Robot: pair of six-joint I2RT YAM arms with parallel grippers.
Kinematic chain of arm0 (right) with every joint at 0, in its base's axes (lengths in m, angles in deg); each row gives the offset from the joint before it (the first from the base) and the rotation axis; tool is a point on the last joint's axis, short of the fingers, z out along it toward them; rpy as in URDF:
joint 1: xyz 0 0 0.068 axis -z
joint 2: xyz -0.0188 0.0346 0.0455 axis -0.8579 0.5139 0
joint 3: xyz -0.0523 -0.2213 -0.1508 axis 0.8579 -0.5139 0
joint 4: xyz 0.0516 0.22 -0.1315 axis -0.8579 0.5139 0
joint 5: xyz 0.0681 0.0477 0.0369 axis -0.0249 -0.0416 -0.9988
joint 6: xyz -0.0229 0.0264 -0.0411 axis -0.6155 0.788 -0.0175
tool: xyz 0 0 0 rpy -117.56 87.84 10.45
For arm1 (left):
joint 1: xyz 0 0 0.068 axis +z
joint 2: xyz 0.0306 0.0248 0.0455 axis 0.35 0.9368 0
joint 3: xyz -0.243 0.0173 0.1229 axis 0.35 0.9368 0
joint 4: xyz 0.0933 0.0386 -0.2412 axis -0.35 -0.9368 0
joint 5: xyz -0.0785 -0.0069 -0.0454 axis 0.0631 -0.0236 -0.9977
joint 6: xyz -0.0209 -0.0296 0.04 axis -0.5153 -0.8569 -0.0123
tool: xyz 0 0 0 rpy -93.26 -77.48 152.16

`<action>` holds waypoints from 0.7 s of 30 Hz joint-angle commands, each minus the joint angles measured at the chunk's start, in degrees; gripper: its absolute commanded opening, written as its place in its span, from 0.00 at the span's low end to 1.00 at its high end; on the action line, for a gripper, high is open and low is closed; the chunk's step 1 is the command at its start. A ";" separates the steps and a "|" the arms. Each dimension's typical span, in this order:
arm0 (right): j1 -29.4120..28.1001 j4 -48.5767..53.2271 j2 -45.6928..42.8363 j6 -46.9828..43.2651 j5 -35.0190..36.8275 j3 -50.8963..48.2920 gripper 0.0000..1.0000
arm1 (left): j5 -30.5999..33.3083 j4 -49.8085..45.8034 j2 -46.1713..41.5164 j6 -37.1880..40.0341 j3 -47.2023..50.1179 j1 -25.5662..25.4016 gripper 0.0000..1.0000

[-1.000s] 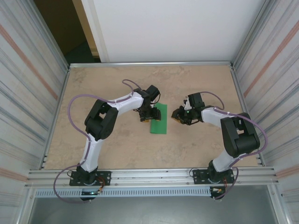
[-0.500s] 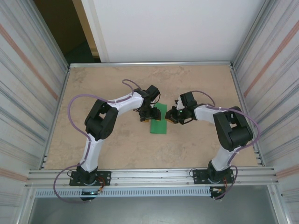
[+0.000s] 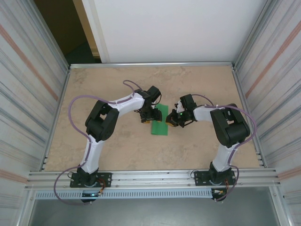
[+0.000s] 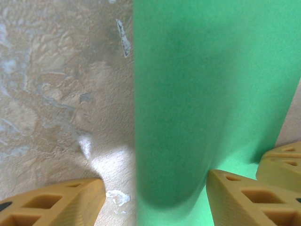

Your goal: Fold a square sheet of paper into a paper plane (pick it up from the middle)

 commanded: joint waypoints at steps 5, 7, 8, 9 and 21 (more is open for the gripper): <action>-0.17 -0.72 1.63 -0.91 -1.92 2.32 0.08 | 0.95 2.26 15.40 0.46 7.15 -1.94 0.64; -0.15 -0.46 2.29 -1.06 -1.67 2.30 0.08 | 0.96 2.33 15.35 0.44 7.11 -1.97 0.64; -0.16 -0.26 2.62 -1.11 -1.39 2.23 0.08 | 0.89 2.35 15.39 0.43 7.12 -1.92 0.64; -0.15 -0.19 2.97 -1.29 -1.24 2.14 0.08 | 0.87 2.35 15.43 0.41 7.11 -1.93 0.64; 0.61 3.47 5.89 -4.85 3.02 -0.41 0.06 | 0.19 2.44 12.17 0.81 7.73 -1.70 0.64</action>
